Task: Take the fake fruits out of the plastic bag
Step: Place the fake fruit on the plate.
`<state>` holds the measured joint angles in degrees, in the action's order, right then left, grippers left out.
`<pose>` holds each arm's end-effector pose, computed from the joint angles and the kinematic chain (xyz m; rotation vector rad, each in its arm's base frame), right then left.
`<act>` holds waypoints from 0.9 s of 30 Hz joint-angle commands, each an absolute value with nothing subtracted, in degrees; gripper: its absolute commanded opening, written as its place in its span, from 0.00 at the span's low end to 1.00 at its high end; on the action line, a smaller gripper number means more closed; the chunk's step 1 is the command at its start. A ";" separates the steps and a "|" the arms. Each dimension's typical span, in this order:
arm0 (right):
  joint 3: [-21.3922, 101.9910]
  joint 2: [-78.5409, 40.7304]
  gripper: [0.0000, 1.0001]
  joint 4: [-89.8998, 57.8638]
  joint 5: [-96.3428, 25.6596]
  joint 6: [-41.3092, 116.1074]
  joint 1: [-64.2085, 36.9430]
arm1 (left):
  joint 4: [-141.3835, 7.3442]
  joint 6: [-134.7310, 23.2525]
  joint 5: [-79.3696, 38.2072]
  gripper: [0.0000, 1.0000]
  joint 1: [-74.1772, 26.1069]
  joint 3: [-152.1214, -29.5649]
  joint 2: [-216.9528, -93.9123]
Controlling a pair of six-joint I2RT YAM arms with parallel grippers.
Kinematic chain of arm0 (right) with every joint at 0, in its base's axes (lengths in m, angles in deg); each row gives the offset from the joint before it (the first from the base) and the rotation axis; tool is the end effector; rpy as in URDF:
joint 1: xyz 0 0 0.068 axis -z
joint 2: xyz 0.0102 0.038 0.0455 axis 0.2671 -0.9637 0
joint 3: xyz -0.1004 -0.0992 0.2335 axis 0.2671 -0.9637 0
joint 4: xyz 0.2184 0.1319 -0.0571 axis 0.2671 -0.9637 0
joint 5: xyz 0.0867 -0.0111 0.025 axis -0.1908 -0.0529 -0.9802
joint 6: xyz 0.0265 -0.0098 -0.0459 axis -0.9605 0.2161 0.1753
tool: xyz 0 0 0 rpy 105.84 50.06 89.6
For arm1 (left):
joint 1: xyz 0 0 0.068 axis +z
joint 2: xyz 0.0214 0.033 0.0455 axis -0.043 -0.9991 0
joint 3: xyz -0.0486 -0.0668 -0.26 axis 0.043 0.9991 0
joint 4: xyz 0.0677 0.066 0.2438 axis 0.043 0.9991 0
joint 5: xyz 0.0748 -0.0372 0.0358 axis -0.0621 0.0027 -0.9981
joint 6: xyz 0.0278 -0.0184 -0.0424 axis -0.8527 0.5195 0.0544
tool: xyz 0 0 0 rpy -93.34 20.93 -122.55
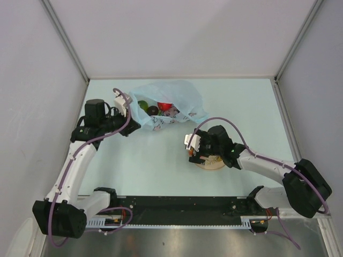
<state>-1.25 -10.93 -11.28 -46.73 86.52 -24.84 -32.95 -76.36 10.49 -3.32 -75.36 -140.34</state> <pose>0.1904 0.1770 0.1969 -1.5633 1.4929 0.3417 0.2166 -0.0447 0.3281 0.6477 2.0146 -0.7131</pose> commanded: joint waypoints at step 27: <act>5.27 -14.02 0.99 -22.18 -45.89 83.67 -24.14 | -35.74 -74.97 12.55 0.00 -3.51 -74.39 -138.73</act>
